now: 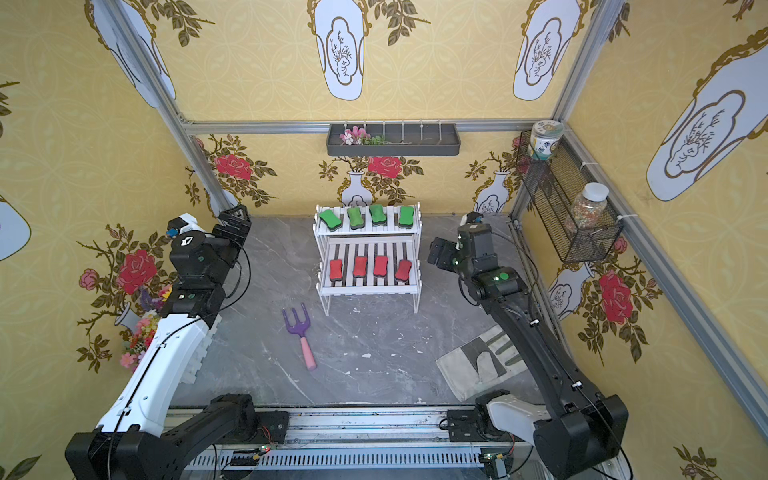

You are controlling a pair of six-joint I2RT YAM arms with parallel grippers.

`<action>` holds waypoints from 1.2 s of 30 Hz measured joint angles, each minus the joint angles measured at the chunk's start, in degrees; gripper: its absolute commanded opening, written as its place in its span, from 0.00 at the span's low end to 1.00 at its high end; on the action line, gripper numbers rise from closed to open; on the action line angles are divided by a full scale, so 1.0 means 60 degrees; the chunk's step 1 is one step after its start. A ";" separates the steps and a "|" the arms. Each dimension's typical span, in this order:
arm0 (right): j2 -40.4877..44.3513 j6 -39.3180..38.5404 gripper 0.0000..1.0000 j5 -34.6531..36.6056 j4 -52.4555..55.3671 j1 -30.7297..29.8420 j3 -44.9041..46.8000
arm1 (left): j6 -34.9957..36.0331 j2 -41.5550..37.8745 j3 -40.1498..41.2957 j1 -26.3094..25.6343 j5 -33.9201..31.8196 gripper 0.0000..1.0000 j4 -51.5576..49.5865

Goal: Remove the whiteboard erasers from the shelf
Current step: Pick up the whiteboard eraser from the shelf.

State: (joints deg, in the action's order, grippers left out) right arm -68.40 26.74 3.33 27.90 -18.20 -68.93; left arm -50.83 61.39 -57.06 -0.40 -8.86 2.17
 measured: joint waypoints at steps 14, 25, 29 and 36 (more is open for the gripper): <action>-0.3122 -0.0288 0.86 0.1767 0.1843 -0.2320 -0.4779 | -0.1315 0.1107 -0.2320 0.0004 0.0015 1.00 -0.2226; -0.4794 -0.0433 0.81 0.2346 0.3078 -0.2237 -0.7049 | -0.0605 0.1235 -0.2779 0.0004 0.0117 1.00 -0.2561; -0.5038 -0.0437 0.81 0.2448 0.3457 -0.2131 -0.7457 | 0.0557 0.1497 -0.3326 0.0004 0.0900 1.00 -0.2484; -0.5512 -0.0492 0.78 0.2441 0.3810 -0.2047 -0.8094 | 0.1158 0.1260 -0.2983 0.0004 0.1647 1.00 -0.1909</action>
State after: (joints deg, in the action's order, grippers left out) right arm -101.47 23.79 17.98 50.76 -30.48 -117.49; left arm -43.88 68.95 -74.96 -0.38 1.02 -9.28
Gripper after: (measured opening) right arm 0.783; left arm 0.996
